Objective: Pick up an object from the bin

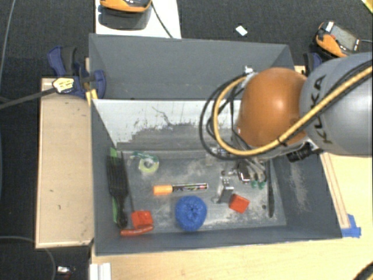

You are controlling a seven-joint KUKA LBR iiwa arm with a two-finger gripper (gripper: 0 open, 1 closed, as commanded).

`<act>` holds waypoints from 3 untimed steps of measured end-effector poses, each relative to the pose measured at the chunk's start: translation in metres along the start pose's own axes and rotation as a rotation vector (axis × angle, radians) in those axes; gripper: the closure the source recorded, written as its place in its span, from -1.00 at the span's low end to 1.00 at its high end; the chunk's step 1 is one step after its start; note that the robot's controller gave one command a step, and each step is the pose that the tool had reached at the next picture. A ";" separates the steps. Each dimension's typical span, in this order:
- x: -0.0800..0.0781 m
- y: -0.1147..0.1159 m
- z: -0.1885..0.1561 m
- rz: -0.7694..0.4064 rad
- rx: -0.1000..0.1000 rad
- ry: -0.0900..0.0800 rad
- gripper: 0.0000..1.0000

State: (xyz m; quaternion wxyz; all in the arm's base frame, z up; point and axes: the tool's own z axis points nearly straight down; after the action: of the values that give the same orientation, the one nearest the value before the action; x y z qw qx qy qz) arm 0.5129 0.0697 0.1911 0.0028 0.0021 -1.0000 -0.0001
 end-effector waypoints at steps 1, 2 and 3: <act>-0.002 0.000 -0.004 0.003 -0.001 -0.008 -1.00; 0.012 0.023 0.071 -0.369 0.001 -0.014 -1.00; 0.032 0.056 0.065 -0.493 0.001 -0.017 -1.00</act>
Offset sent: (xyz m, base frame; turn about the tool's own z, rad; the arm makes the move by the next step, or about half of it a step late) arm -0.0245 0.0373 -0.1211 -0.5941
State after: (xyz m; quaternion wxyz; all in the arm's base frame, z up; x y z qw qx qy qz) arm 0.4801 0.1258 0.1259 -0.0058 0.2458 -0.9693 -0.0003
